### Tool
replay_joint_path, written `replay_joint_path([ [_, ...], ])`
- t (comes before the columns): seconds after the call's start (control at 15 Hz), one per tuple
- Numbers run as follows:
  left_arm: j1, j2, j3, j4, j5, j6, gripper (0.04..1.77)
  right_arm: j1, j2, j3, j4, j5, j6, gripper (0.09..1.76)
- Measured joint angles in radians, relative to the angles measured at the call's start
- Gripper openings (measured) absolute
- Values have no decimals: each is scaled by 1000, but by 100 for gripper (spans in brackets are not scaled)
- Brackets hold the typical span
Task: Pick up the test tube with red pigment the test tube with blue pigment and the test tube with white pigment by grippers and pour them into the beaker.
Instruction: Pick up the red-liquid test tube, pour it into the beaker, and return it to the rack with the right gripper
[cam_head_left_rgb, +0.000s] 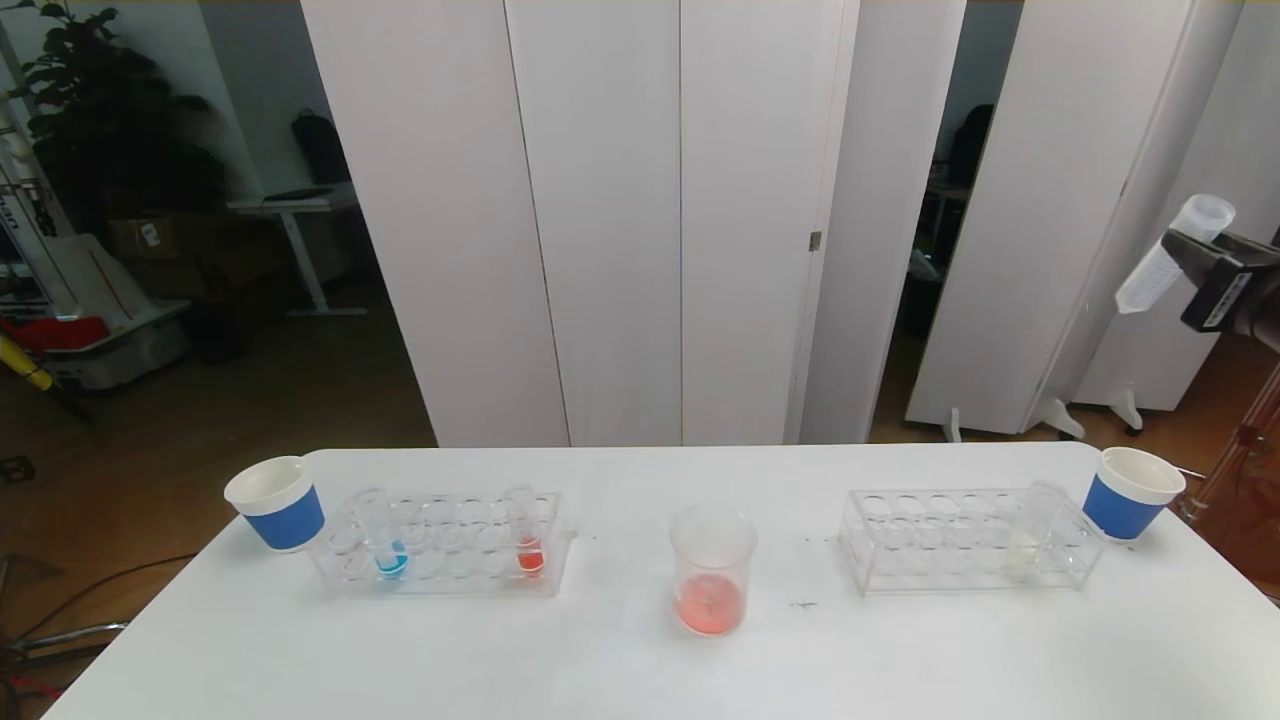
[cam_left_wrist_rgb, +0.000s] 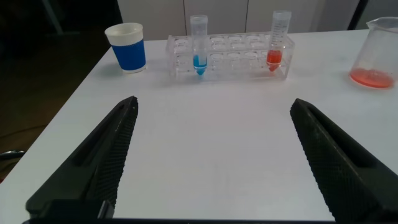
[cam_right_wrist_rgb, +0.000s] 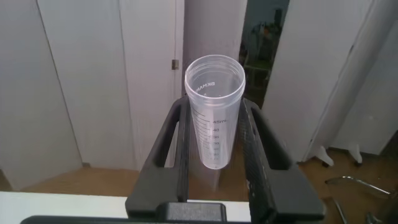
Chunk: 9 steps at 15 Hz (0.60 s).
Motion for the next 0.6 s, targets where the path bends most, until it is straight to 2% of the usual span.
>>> replay_joint_path([
  [0.33, 0, 0, 0, 0, 0, 0, 175, -151, 46, 48, -171, 0, 14, 59],
  [0.6, 0, 0, 0, 0, 0, 0, 175, -204, 126, 72, -235, 15, 98, 59],
])
